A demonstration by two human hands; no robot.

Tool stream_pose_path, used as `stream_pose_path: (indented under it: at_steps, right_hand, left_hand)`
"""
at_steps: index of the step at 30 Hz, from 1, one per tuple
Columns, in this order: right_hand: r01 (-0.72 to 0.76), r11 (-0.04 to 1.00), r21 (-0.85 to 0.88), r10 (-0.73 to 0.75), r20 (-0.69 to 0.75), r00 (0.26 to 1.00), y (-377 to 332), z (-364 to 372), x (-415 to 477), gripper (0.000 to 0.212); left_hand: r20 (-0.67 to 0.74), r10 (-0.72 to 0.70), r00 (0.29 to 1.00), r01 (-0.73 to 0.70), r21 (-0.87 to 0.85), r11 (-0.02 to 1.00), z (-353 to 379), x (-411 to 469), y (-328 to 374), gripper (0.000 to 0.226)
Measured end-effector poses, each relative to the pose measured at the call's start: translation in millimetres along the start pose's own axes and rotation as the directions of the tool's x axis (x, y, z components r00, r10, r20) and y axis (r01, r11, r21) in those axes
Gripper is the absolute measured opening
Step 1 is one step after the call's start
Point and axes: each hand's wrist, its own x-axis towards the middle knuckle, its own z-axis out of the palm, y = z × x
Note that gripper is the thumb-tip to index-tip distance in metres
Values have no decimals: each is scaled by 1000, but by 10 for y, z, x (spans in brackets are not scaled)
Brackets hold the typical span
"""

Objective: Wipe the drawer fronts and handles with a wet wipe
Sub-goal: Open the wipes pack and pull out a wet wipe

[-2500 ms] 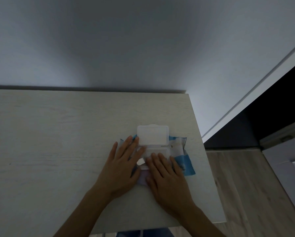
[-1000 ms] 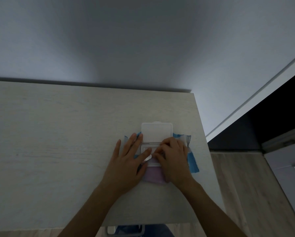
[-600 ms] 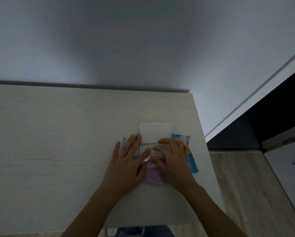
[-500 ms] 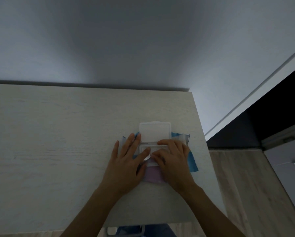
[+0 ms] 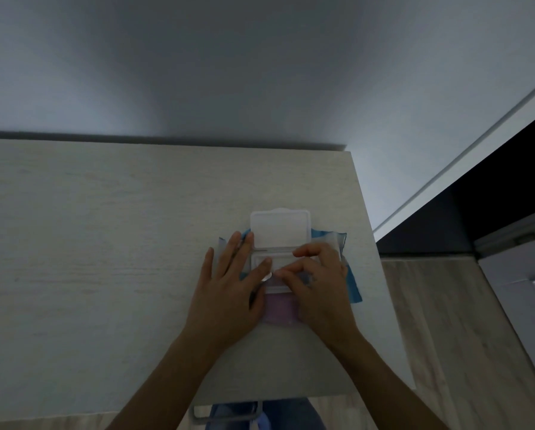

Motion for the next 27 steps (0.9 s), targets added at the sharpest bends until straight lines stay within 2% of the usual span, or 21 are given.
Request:
stream_pose_path:
  at_steps: [7,12,16,21,24,25,27]
  right_hand:
    - [122,992,31,-119,-74,990,-64,-63,1,24]
    - [199,973,-116,-203,-25,979,-4,-61,-25,22]
    - [385,912,-139,-392,-24,920,-64,-117,-31,11]
    - [449,875,-182,-467,-70,881,-140,-195,-5,22]
    - [498,837,-227,-524,-70,849,-128,-152,-30,7]
    - [514,830,-215,-539,-72,839,-120,-133,-47,12]
    - [569,809,-148,-574,15,819,-120,-172,-48,10]
  left_hand:
    - [6,-6,1000,6,5,1000,3,-6,10,52]
    - [-11,-5,1000,5,-27,1000,12,0,17,50]
    - [0,-13,1000,13,-17,1000,5,3,24,51]
    - [-2,-7,1000,7,-11,1000,24,2,-1,54]
    - [9,-1,1000,1,0,1000,34,-6,-3,59]
    - [11,-2,1000,2,2,1000,37,-6,3,57]
    - [18,-6,1000,5,10,1000,46,-5,12,55]
